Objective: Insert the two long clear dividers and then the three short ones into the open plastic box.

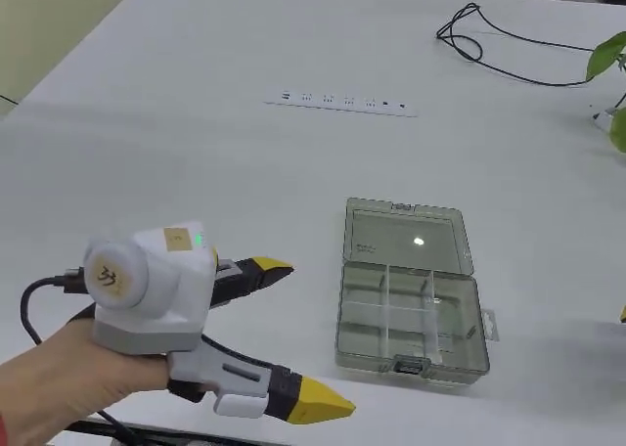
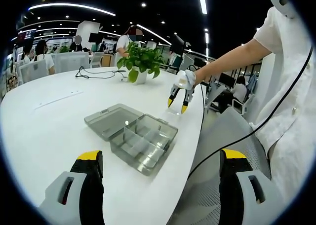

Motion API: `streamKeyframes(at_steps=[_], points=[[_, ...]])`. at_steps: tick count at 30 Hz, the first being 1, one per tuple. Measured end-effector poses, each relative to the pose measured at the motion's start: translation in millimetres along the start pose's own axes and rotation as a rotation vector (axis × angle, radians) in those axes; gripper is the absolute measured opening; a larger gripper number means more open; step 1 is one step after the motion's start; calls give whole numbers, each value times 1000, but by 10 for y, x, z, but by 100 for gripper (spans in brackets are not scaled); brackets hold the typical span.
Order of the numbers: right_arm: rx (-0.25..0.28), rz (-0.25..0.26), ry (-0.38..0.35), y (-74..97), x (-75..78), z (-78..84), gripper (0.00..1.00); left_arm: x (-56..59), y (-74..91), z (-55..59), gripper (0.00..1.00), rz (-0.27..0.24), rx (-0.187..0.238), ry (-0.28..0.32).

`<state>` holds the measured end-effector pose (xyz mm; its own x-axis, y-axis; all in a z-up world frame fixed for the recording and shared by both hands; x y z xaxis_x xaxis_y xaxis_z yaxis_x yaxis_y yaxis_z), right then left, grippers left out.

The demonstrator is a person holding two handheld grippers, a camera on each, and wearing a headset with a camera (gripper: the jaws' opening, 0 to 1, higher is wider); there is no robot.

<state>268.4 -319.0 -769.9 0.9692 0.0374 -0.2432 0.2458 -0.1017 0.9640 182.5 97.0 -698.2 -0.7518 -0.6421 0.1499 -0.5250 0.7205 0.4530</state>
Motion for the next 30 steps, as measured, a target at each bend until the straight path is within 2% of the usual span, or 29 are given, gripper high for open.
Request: streamKeyframes(at_steps=[11,20,26,30], points=[[-1,-11,-3,-3,30,-11,41,-17,12,2,100,-6,0,5],[-16,-7,-6,8,35,-24,33,-20,17,-1,100,-7,3,4],[-23,15,-3,17,17,-28,33,-14,27,-9,100,-5,5,1],[-7,33,-8,64,-20,-53,33,-16,36,-17,100,-3,6,-3]])
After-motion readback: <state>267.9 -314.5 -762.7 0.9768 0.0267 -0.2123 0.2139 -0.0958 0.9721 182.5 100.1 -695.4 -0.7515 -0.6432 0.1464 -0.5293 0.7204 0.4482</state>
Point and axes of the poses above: the centre of the closed fingertips' face, and the gripper's own axes: y roughly backward along the fingers, x roughly to its right, z roughly out of its underside, the point moved 8 cm from there along y, roughly backward along the fingers, and after that the axes turned 15 degrees about -z, right-handed, at the moved point
